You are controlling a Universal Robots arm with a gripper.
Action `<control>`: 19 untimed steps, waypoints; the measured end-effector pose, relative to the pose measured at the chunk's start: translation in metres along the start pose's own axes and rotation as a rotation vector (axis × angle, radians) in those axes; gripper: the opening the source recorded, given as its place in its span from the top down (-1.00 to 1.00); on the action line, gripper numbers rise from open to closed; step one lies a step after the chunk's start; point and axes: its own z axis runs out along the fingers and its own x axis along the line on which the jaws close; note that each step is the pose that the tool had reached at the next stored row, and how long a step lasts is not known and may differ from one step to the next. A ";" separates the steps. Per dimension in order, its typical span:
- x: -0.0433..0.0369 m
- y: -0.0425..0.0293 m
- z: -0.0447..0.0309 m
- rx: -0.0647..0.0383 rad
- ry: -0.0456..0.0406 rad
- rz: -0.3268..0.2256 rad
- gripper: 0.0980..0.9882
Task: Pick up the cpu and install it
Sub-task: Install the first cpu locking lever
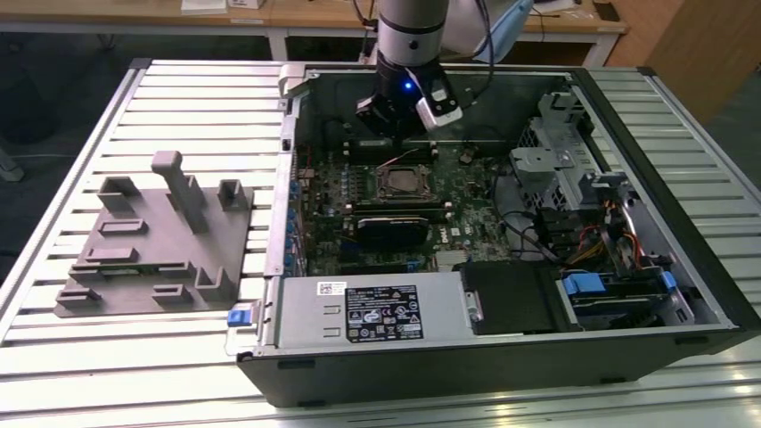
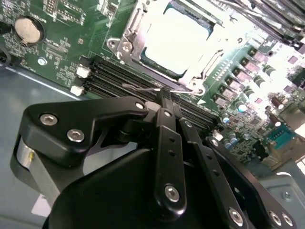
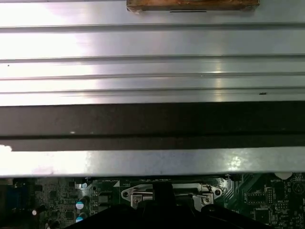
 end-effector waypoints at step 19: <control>-0.0116 0.0013 0.0035 0.000 -0.0001 0.000 0.98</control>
